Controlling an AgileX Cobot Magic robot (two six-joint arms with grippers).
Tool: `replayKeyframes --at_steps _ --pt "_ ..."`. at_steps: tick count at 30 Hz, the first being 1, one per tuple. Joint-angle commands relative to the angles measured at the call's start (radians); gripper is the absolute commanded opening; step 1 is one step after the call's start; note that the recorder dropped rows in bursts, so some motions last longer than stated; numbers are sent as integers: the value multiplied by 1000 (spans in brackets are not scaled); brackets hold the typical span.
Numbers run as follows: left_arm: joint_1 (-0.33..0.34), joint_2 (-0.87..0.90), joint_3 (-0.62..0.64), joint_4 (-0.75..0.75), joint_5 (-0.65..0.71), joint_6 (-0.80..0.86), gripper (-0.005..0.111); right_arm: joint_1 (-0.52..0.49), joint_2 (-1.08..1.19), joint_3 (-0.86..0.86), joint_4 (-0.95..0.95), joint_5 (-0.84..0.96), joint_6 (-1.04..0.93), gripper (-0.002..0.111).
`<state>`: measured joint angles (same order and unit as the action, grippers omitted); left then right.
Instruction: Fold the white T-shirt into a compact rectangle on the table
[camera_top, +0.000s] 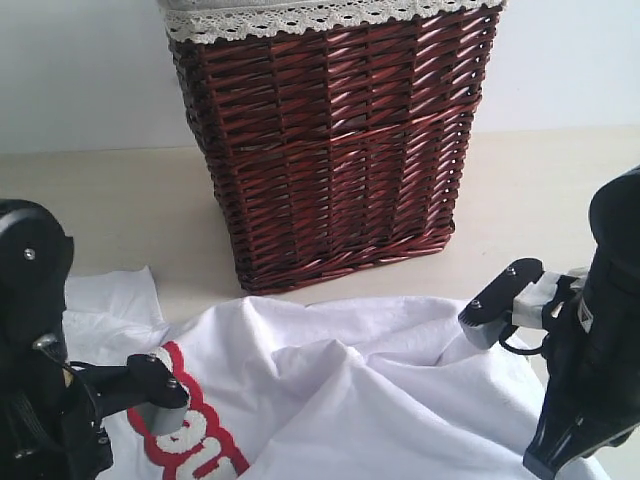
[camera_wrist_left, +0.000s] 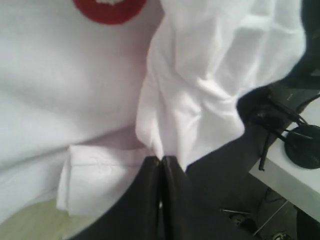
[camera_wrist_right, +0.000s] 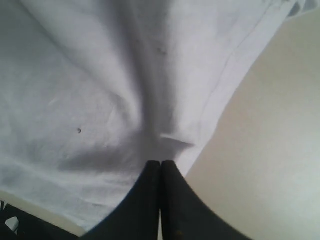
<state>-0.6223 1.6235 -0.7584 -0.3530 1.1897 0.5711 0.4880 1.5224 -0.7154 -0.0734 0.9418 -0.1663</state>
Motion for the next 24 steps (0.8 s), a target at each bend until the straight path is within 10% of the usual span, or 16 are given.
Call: replayKeyframes --at_steps 1,10,18,24 --pt "-67 -126 -3 -41 31 -5 0 -5 -9 -20 19 -6 -8 0" --pt "-415 -178 75 -191 31 -31 0 -5 -9 -22 21 -6 -8 0" --pt "-511 -226 64 -429 31 -14 1 -5 -9 -22 21 -6 -8 0" --pt "-514 -226 62 -376 22 50 33 -5 -9 -22 21 -13 -8 0"
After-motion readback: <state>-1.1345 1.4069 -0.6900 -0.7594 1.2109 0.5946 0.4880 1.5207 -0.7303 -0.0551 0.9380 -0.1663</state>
